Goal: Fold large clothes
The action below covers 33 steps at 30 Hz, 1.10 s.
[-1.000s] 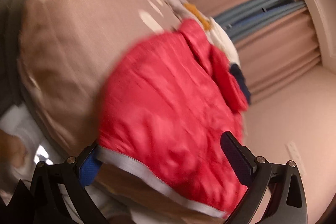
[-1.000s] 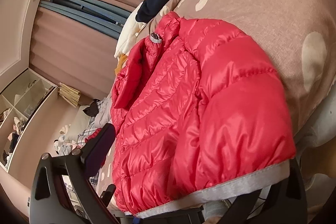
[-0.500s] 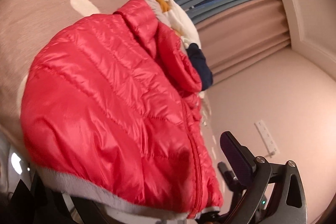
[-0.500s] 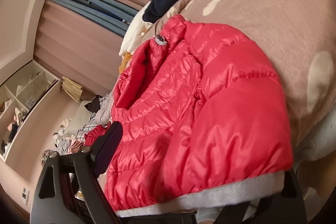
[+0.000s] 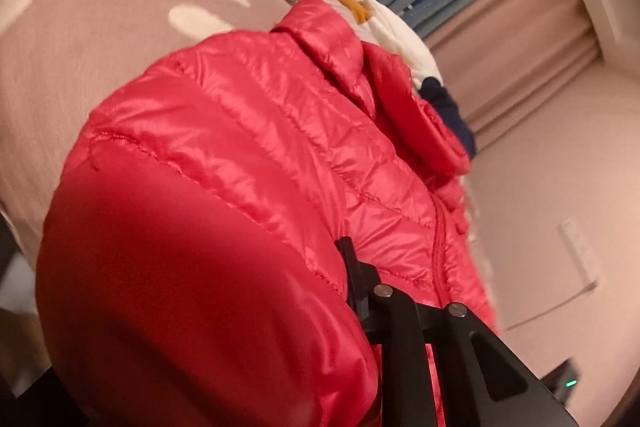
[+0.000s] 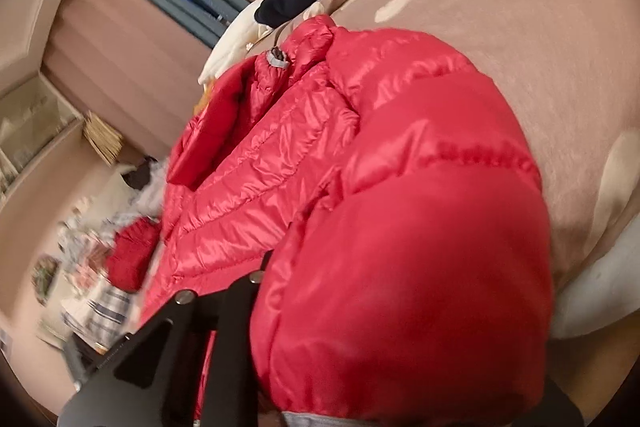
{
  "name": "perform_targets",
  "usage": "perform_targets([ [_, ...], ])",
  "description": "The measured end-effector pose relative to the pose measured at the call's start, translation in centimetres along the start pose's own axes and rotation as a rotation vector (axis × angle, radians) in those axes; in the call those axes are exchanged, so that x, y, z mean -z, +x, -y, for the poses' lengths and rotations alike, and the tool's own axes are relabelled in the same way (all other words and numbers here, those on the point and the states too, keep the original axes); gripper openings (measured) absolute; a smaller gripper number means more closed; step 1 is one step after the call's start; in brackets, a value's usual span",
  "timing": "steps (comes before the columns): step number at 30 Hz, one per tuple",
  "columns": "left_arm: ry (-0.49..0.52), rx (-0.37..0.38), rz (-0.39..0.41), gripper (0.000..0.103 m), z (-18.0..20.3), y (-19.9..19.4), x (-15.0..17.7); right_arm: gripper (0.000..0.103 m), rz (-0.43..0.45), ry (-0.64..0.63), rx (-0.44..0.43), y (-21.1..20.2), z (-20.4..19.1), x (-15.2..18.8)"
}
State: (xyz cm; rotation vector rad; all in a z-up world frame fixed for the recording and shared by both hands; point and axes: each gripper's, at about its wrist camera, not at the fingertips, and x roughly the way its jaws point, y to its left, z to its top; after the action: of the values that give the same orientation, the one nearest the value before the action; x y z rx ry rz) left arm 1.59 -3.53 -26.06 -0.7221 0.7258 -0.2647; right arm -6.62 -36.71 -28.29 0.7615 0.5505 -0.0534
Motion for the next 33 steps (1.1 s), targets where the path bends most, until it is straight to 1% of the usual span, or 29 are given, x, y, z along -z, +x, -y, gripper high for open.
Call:
perform_targets([
  [1,0.021,-0.021,0.009,0.018,0.3,-0.3,0.0,0.014,0.003,-0.003,-0.002,-0.3,-0.2,-0.1],
  [3,0.055,-0.055,0.035,0.017,0.9,-1.4,-0.2,0.014,0.018,0.011,-0.036,-1.1,-0.3,-0.6],
  [7,0.116,-0.063,0.100,0.017,2.3,-3.9,-0.9,0.013,0.077,-0.017,-0.076,-3.6,-1.5,-1.7],
  [12,0.179,-0.057,0.184,0.016,4.8,-7.5,-1.5,0.014,0.137,-0.066,-0.132,-6.8,-3.9,-2.4],
  [15,0.187,-0.040,0.203,0.016,5.8,-9.2,-2.1,0.014,0.173,-0.098,-0.154,-8.7,-5.0,-2.8],
  [18,0.204,-0.025,0.234,0.016,7.0,-10.9,-3.0,0.014,0.202,-0.116,-0.198,-10.6,-6.1,-3.3],
  [21,0.235,-0.015,0.273,0.016,8.1,-12.5,-3.5,0.014,0.226,-0.160,-0.205,-11.8,-7.8,-4.0],
  [24,0.254,-0.017,0.314,0.016,9.2,-12.8,-4.4,0.014,0.267,-0.189,-0.210,-12.5,-9.2,-4.7],
  [26,0.260,-0.023,0.322,0.016,9.6,-12.8,-4.9,0.014,0.280,-0.207,-0.201,-12.2,-9.9,-5.2],
  [30,0.305,-0.035,0.308,0.016,10.6,-10.8,-7.0,0.017,0.270,-0.181,-0.203,-10.4,-9.9,-6.8],
  [33,0.312,-0.029,0.299,0.016,11.1,-9.2,-8.1,0.017,0.257,-0.179,-0.174,-8.8,-10.0,-7.8],
])
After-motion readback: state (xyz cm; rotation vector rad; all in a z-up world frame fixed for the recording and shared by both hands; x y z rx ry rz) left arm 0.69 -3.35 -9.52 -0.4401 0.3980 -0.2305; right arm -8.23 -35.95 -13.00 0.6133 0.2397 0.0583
